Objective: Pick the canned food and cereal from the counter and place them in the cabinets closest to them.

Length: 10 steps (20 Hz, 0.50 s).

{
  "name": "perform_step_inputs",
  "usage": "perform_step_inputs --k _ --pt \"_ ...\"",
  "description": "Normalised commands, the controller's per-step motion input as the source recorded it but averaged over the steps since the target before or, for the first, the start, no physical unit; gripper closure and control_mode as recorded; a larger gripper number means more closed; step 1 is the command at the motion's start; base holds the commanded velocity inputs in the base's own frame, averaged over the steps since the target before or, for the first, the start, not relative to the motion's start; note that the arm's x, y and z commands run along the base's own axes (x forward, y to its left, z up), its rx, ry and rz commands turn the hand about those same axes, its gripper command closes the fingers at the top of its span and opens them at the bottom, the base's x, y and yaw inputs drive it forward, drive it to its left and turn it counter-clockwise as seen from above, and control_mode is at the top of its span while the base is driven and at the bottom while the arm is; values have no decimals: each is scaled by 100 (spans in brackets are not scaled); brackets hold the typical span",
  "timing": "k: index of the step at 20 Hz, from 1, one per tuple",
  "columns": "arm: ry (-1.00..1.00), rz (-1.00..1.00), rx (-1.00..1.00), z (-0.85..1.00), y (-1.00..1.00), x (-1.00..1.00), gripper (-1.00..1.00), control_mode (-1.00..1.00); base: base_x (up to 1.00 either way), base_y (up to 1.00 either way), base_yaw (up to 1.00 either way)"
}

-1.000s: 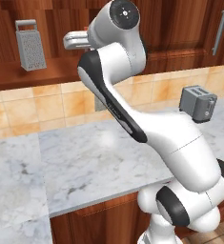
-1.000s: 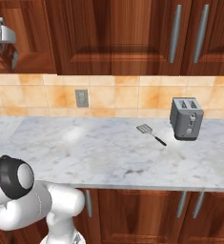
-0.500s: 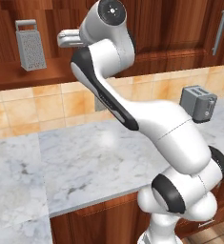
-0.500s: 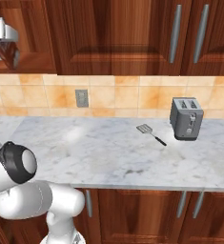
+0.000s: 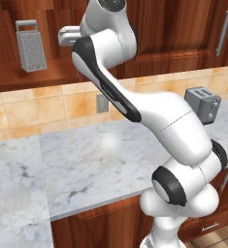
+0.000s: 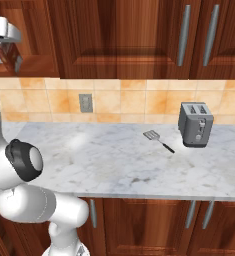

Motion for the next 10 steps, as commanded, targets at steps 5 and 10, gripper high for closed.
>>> perform_step_inputs --k 5,10 --pt "0 0 0 -1 1 11 100 -100 0 0 0" --pt "-1 0 0 -9 4 25 100 -100 0 0 0"
